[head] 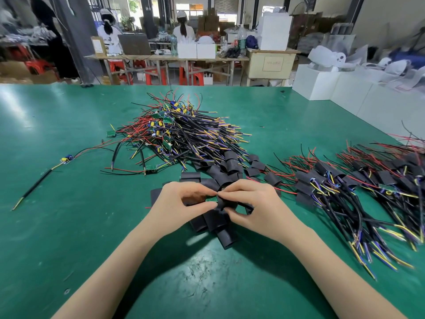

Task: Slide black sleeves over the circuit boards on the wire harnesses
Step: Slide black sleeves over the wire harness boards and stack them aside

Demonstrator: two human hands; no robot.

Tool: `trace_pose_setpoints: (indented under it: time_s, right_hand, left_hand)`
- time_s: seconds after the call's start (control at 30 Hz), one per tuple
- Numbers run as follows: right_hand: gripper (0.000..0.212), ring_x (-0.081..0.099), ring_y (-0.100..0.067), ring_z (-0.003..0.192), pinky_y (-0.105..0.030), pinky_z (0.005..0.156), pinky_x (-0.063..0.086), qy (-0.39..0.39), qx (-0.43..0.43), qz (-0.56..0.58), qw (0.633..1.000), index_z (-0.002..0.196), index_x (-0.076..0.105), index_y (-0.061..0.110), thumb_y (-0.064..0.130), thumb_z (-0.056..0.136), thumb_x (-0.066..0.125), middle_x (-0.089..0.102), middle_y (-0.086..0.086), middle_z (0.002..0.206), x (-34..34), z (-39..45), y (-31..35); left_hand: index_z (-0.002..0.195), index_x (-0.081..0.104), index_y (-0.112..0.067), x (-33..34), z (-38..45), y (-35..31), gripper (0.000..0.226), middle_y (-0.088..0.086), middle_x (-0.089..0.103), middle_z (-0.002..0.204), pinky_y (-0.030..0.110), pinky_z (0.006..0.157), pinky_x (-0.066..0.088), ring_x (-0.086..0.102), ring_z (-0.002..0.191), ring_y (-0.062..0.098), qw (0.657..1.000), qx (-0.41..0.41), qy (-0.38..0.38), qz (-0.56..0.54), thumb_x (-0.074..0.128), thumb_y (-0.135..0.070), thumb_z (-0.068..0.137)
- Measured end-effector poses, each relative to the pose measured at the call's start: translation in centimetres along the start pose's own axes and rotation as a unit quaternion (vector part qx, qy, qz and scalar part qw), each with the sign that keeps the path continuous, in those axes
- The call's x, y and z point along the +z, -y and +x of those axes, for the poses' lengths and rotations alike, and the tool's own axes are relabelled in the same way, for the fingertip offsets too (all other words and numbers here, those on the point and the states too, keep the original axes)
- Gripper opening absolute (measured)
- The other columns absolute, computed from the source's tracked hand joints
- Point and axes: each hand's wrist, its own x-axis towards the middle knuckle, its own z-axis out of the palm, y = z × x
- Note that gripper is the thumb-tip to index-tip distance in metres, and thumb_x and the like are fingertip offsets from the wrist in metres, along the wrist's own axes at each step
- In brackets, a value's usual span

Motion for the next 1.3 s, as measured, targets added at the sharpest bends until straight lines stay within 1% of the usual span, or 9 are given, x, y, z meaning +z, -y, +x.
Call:
trace_pose_setpoints:
  time_s: [0.13,0.27,0.37,0.5,0.6,0.67,0.9,1.17,1.3]
  right_hand:
    - [0.025,0.066,-0.014,0.085,-0.032,0.076,0.054,-0.018,-0.003,-0.010,1.000,0.101,0.075,0.010,0.009,0.076,0.074,0.070,0.000,0.099,0.0,0.0,-0.1]
    - [0.024,0.067,-0.014,0.082,-0.031,0.073,0.054,-0.025,-0.016,-0.020,0.999,0.098,0.075,0.010,0.010,0.074,0.076,0.071,0.000,0.095,0.1,0.0,-0.1]
    - [0.026,0.067,-0.014,0.080,-0.030,0.072,0.055,-0.030,-0.026,-0.027,0.999,0.097,0.075,0.010,0.008,0.072,0.077,0.071,-0.001,0.093,0.3,0.0,0.1]
    - [0.032,0.067,-0.017,0.087,-0.032,0.077,0.055,-0.031,0.005,-0.030,0.999,0.107,0.073,0.012,0.017,0.075,0.078,0.071,0.000,0.100,0.2,0.0,0.3]
    - [0.047,0.065,-0.023,0.094,-0.037,0.078,0.052,-0.006,0.090,-0.113,0.989,0.119,0.068,0.018,0.037,0.077,0.076,0.072,0.001,0.101,-0.3,-0.1,-0.2]
    - [0.046,0.062,-0.024,0.096,-0.037,0.081,0.048,0.026,0.122,-0.147,0.981,0.122,0.065,0.021,0.040,0.080,0.071,0.071,0.003,0.102,-0.3,-0.1,-0.4]
    - [0.026,0.054,-0.022,0.084,-0.036,0.071,0.043,0.027,0.121,-0.133,0.983,0.103,0.066,0.017,0.030,0.081,0.064,0.066,0.002,0.085,0.6,0.0,0.2]
    - [0.035,0.056,-0.023,0.094,-0.037,0.080,0.044,0.069,0.124,-0.090,0.986,0.116,0.064,0.020,0.040,0.087,0.063,0.068,0.000,0.098,0.7,-0.2,0.4]
    - [0.031,0.052,-0.023,0.090,-0.039,0.080,0.042,0.116,0.104,-0.117,0.981,0.112,0.064,0.020,0.042,0.092,0.054,0.064,0.002,0.091,0.1,-0.1,-0.1]
  left_hand:
    - [0.108,0.071,-0.018,-0.5,0.2,-0.2,0.031,-0.001,0.075,0.100,0.022,0.086,0.054,0.071,0.089,0.012,0.994,-0.052,0.039,-0.085,0.073,0.000,0.082]
    - [0.097,0.073,-0.013,-0.3,0.1,-0.2,0.024,0.002,0.076,0.092,0.017,0.079,0.053,0.072,0.082,0.013,0.991,-0.064,0.027,-0.113,0.076,0.003,0.078]
    - [0.092,0.075,-0.021,-0.1,0.1,0.0,0.030,0.001,0.077,0.091,0.018,0.079,0.053,0.072,0.084,0.012,0.988,-0.080,0.023,-0.131,0.076,0.005,0.077]
    - [0.094,0.073,-0.014,-0.2,0.2,0.0,0.025,0.003,0.076,0.089,0.019,0.078,0.054,0.071,0.080,0.012,0.987,-0.070,0.012,-0.144,0.076,0.004,0.077]
    - [0.092,0.070,-0.006,-0.1,0.3,-0.2,0.022,0.004,0.074,0.083,0.021,0.073,0.056,0.069,0.074,0.013,0.980,-0.069,-0.033,-0.182,0.076,0.006,0.075]
    - [0.090,0.068,-0.002,-0.1,0.3,-0.3,0.021,0.004,0.073,0.080,0.022,0.070,0.056,0.069,0.071,0.015,0.976,-0.075,-0.048,-0.198,0.075,0.009,0.074]
    - [0.084,0.068,-0.003,0.6,0.2,-0.3,0.022,0.001,0.072,0.076,0.016,0.066,0.051,0.068,0.068,0.012,0.979,-0.081,-0.038,-0.186,0.080,0.008,0.069]
    - [0.082,0.070,-0.007,0.4,0.3,0.2,0.022,0.001,0.072,0.079,0.016,0.070,0.052,0.067,0.072,0.010,0.976,-0.084,-0.043,-0.198,0.080,0.006,0.068]
    - [0.082,0.072,-0.009,0.4,0.4,0.4,0.021,0.001,0.073,0.081,0.017,0.072,0.053,0.068,0.074,0.011,0.967,-0.093,-0.045,-0.232,0.081,-0.006,0.063]
